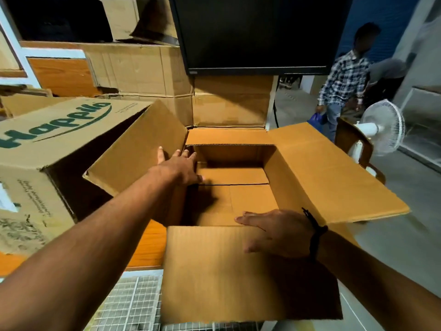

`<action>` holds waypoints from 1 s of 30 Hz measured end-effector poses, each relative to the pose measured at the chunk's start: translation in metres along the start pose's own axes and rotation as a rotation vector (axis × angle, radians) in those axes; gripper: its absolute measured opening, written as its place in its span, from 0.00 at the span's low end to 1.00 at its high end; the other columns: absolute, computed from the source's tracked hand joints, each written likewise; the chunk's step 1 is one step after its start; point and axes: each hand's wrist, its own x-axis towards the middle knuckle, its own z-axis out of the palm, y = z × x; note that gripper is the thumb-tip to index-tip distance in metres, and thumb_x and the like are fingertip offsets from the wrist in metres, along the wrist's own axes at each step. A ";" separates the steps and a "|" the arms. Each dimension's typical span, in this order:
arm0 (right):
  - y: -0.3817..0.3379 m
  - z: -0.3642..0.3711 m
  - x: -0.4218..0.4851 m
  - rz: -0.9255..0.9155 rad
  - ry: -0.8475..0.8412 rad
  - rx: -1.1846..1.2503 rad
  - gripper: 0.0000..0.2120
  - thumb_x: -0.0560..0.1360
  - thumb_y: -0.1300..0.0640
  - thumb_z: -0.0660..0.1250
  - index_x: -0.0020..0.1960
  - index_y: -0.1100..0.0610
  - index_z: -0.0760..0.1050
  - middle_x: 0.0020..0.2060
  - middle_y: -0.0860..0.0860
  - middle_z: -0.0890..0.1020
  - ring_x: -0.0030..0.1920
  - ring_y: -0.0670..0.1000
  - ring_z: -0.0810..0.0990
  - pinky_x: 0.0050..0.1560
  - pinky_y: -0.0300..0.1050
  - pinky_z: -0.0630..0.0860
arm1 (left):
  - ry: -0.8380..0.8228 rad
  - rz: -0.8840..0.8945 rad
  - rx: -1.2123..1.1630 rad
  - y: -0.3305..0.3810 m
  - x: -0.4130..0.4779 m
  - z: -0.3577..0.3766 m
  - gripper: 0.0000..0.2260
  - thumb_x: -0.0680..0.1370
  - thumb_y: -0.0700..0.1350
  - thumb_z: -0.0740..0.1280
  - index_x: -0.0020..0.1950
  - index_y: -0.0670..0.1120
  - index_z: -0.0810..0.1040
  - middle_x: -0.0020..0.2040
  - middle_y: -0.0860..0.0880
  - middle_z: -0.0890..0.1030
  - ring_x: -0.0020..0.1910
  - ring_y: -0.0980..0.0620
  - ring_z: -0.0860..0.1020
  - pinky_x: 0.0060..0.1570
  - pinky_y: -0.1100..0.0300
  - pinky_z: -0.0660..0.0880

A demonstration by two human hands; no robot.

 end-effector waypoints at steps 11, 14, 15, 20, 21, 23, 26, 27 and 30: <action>0.043 -0.051 0.060 0.003 -0.068 -0.003 0.33 0.79 0.37 0.51 0.79 0.50 0.49 0.78 0.49 0.47 0.77 0.50 0.52 0.74 0.43 0.50 | 0.024 -0.103 0.143 0.024 0.010 0.006 0.42 0.72 0.69 0.60 0.78 0.51 0.47 0.79 0.44 0.51 0.77 0.45 0.50 0.71 0.36 0.46; 0.053 -0.068 0.113 0.036 0.004 -0.067 0.38 0.78 0.37 0.55 0.79 0.56 0.44 0.78 0.52 0.42 0.77 0.51 0.49 0.75 0.44 0.51 | 0.049 -0.096 0.143 0.020 0.018 0.002 0.42 0.72 0.68 0.62 0.78 0.49 0.52 0.78 0.44 0.54 0.77 0.44 0.53 0.72 0.37 0.47; 0.058 -0.074 0.129 0.063 0.019 -0.068 0.39 0.78 0.38 0.56 0.79 0.57 0.44 0.78 0.53 0.42 0.78 0.52 0.48 0.76 0.44 0.50 | 0.049 -0.093 0.144 0.020 0.021 -0.001 0.41 0.72 0.67 0.62 0.78 0.48 0.53 0.78 0.44 0.54 0.77 0.44 0.52 0.72 0.37 0.46; 0.071 -0.063 0.187 0.171 0.025 -0.045 0.39 0.79 0.40 0.56 0.78 0.59 0.43 0.78 0.54 0.43 0.78 0.53 0.47 0.75 0.46 0.49 | 0.002 -0.099 0.138 0.016 0.042 -0.007 0.41 0.73 0.65 0.63 0.78 0.47 0.53 0.78 0.43 0.53 0.77 0.44 0.48 0.72 0.37 0.40; 0.072 -0.053 0.195 0.191 0.013 -0.044 0.39 0.79 0.40 0.57 0.78 0.59 0.42 0.78 0.54 0.42 0.78 0.54 0.47 0.74 0.47 0.49 | -0.006 -0.105 0.141 0.014 0.047 -0.006 0.41 0.73 0.65 0.63 0.78 0.46 0.53 0.78 0.43 0.53 0.77 0.44 0.48 0.72 0.37 0.40; 0.079 -0.034 0.209 0.239 0.029 -0.061 0.42 0.78 0.39 0.58 0.78 0.58 0.41 0.78 0.54 0.42 0.78 0.55 0.45 0.75 0.52 0.49 | -0.011 -0.110 0.158 0.009 0.054 -0.003 0.42 0.72 0.65 0.64 0.78 0.46 0.53 0.78 0.43 0.53 0.77 0.44 0.48 0.72 0.37 0.40; 0.095 -0.028 0.225 0.314 0.165 -0.108 0.43 0.76 0.35 0.57 0.78 0.55 0.40 0.78 0.52 0.44 0.78 0.55 0.44 0.76 0.56 0.46 | 0.011 -0.120 0.171 0.006 0.063 0.000 0.43 0.72 0.66 0.64 0.78 0.45 0.51 0.78 0.42 0.51 0.77 0.43 0.47 0.72 0.37 0.40; 0.099 -0.031 0.229 0.327 0.237 -0.112 0.43 0.76 0.35 0.57 0.78 0.54 0.40 0.78 0.52 0.44 0.77 0.55 0.44 0.76 0.56 0.45 | 0.021 -0.130 0.161 0.005 0.065 -0.001 0.43 0.72 0.66 0.64 0.78 0.45 0.51 0.78 0.42 0.50 0.77 0.42 0.46 0.72 0.37 0.40; 0.109 -0.048 0.237 0.328 0.486 -0.100 0.44 0.76 0.37 0.59 0.78 0.54 0.38 0.78 0.51 0.42 0.77 0.54 0.41 0.76 0.57 0.44 | 0.021 -0.158 0.143 0.005 0.070 0.000 0.42 0.74 0.63 0.64 0.78 0.43 0.49 0.78 0.42 0.50 0.77 0.42 0.46 0.72 0.37 0.40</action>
